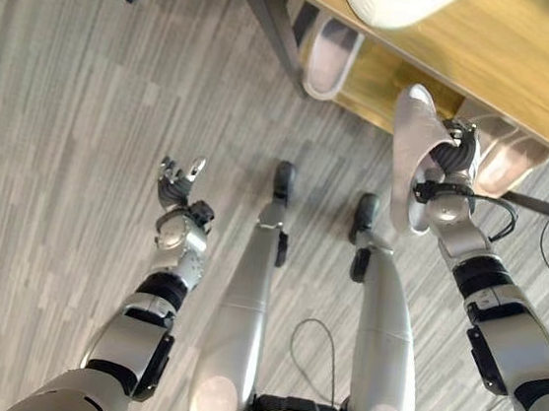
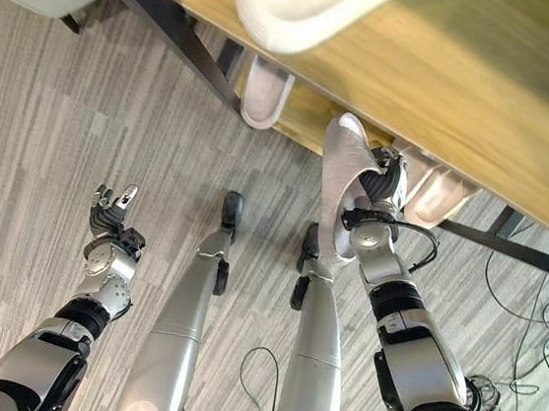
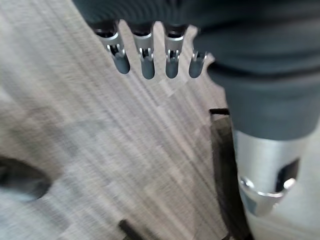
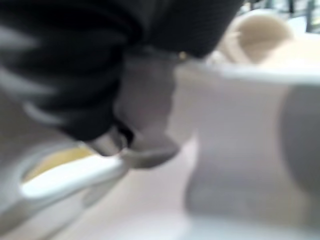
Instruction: Arrange the slippers neatly on the shoe rack.
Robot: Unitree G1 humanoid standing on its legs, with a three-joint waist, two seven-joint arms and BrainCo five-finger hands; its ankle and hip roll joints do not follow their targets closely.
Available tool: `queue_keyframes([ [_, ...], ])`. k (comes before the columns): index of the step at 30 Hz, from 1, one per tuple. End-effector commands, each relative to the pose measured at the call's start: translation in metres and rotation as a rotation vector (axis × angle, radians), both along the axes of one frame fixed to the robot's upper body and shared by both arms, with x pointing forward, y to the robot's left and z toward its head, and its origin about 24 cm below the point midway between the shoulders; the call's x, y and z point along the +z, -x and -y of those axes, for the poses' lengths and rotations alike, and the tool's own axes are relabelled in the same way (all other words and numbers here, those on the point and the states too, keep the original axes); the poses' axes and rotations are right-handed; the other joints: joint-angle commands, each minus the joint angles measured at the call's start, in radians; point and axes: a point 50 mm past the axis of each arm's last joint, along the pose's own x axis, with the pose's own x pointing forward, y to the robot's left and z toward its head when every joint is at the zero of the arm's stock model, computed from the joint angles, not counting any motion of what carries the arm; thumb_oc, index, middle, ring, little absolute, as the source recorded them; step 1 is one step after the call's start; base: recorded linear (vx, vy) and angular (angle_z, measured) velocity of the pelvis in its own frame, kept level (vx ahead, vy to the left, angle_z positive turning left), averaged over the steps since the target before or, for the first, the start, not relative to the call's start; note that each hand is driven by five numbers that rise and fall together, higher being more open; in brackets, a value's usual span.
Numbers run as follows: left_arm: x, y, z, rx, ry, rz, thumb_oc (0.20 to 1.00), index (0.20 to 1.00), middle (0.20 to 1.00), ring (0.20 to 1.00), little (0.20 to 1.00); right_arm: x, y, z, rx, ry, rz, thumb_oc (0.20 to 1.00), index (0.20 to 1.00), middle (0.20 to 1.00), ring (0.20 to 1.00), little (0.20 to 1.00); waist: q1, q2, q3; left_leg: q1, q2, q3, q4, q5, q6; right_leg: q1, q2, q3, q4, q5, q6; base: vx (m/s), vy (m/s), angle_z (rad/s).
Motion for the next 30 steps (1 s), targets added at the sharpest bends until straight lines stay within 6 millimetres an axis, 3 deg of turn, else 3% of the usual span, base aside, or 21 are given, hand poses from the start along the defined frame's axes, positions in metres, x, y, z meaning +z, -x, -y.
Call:
queue_keyframes([
  [1,0.0,0.006,-0.014,0.021,-0.07,0.006,1.0,1.0,1.0,1.0,1.0,0.015,0.005,0.01,-0.017,0.017,0.098,0.2,0.2,0.2,0.2,0.2,0.009,0.029,-0.037,-0.048,-0.07,0.062,0.143,-0.193,0.028,0.064,-0.045,0.048,-0.138,0.037,0.073,0.02,-0.01,0.16],
  [5,-0.007,0.009,-0.016,0.021,-0.063,-0.025,1.0,1.0,1.0,1.0,1.0,0.028,0.0,0.011,-0.021,0.036,0.124,0.2,0.2,0.2,0.2,0.2,0.018,0.025,-0.106,-0.083,-0.066,0.06,0.089,-0.17,0.025,0.024,-0.045,0.047,-0.164,0.038,0.074,0.03,0.01,-0.02],
  [11,-0.004,0.006,-0.017,0.027,-0.075,-0.027,1.0,1.0,1.0,1.0,1.0,0.047,-0.008,0.013,-0.028,0.077,0.136,0.2,0.2,0.2,0.2,0.2,0.023,0.017,-0.145,-0.102,-0.067,0.055,0.05,-0.152,0.021,0.006,-0.047,0.045,-0.181,0.036,0.082,0.04,-0.014,0.03],
  [21,0.015,-0.006,-0.022,0.033,-0.104,0.016,1.0,1.0,1.0,1.0,1.0,0.096,-0.019,0.03,-0.1,0.13,0.197,0.2,0.2,0.2,0.2,0.2,0.033,0.02,-0.158,-0.139,-0.059,0.048,0.08,-0.166,0.026,-0.036,-0.049,0.042,-0.102,-0.006,0.081,0.04,-0.002,0.06],
  [30,0.017,-0.007,-0.025,0.032,-0.104,0.019,1.0,1.0,1.0,1.0,1.0,0.105,-0.022,0.032,-0.121,0.12,0.2,0.2,0.2,0.2,0.2,0.2,0.04,0.028,-0.167,-0.165,-0.063,0.043,0.093,-0.172,0.028,-0.06,-0.057,0.029,-0.069,-0.023,0.083,0.04,0.006,0.04],
])
